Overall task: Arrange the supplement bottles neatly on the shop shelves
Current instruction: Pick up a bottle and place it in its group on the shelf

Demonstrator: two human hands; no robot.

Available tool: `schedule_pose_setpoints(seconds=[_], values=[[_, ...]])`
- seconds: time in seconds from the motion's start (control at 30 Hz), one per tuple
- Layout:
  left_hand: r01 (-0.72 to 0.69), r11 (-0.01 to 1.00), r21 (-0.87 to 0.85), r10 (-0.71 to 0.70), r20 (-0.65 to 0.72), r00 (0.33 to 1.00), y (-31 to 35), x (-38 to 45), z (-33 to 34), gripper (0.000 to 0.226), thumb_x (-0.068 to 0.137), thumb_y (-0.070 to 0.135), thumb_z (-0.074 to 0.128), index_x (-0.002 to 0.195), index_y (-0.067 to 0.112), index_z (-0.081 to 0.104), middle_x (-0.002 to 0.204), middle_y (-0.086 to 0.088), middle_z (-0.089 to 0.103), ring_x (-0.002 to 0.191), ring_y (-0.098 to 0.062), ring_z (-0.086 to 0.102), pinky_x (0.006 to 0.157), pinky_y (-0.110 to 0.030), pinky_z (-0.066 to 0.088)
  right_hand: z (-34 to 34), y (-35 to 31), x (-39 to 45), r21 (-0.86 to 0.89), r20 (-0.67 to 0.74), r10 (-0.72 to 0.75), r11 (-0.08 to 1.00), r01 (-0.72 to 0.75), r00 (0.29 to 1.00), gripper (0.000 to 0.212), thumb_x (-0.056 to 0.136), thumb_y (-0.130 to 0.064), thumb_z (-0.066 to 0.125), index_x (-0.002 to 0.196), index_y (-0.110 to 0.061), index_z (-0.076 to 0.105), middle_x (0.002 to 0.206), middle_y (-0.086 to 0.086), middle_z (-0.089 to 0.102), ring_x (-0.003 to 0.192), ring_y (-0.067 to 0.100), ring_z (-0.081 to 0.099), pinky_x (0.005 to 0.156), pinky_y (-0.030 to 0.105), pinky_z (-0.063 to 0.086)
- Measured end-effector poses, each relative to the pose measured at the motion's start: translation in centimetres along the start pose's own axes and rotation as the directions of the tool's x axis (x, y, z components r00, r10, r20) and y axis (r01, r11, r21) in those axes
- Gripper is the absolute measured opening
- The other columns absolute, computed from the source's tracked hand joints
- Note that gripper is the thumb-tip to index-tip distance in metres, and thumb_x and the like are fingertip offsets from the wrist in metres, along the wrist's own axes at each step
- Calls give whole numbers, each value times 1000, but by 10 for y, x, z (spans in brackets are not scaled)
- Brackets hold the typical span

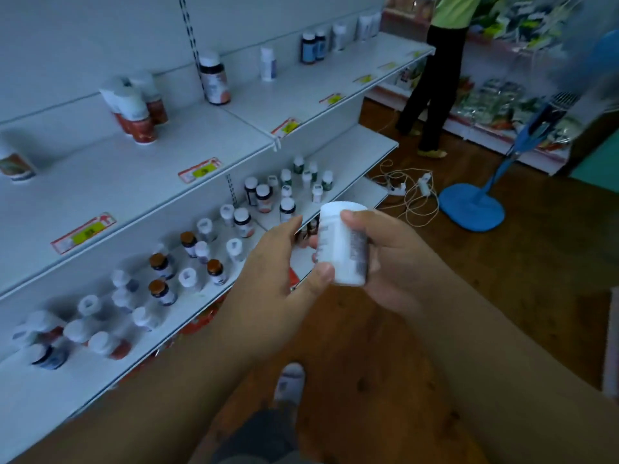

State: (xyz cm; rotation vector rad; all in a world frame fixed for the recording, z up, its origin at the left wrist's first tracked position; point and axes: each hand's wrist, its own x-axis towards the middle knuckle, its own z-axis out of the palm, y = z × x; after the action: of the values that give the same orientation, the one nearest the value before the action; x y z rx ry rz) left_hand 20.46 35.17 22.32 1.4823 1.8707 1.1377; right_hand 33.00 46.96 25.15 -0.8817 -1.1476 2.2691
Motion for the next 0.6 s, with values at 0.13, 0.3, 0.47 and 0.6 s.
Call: schedule_pose_setpoints(seconds=[0.13, 0.3, 0.47, 0.6], values=[[1, 1000, 26, -2, 35, 999, 4, 80, 13, 82, 74, 82, 33, 147, 47, 20, 136, 30, 36, 113, 20, 36, 92, -7, 28, -31, -47, 46, -19, -17, -57, 998, 57, 998, 47, 78, -21, 75, 117, -2, 56, 92, 17, 57, 80, 25, 62, 63, 36, 58], [-38, 998, 57, 25, 222, 975, 18, 189, 45, 99, 68, 87, 36, 152, 40, 13, 157, 13, 26, 138, -4, 29, 112, -41, 36, -81, -108, 86, 15, -197, -137, 990, 142, 971, 52, 72, -28, 74, 117, -10, 53, 88, 9, 67, 83, 25, 69, 70, 41, 60], [-127, 992, 28, 111, 321, 941, 48, 285, 87, 102, 65, 86, 42, 151, 40, 14, 154, 12, 29, 137, -6, 33, 110, -44, 39, -144, -173, 114, 81, -428, -161, 973, 214, 890, 26, 96, -24, 57, 118, -11, 56, 97, 13, 64, 97, 32, 66, 82, 49, 58], [-174, 984, 49, 141, 390, 910, 60, 351, 132, 102, 66, 87, 43, 151, 42, 10, 154, 15, 26, 139, -6, 29, 111, -45, 38, -206, -208, 137, -7, -446, -205, 974, 226, 871, 28, 99, -15, 47, 125, -15, 57, 113, 15, 63, 102, 29, 65, 91, 59, 53]])
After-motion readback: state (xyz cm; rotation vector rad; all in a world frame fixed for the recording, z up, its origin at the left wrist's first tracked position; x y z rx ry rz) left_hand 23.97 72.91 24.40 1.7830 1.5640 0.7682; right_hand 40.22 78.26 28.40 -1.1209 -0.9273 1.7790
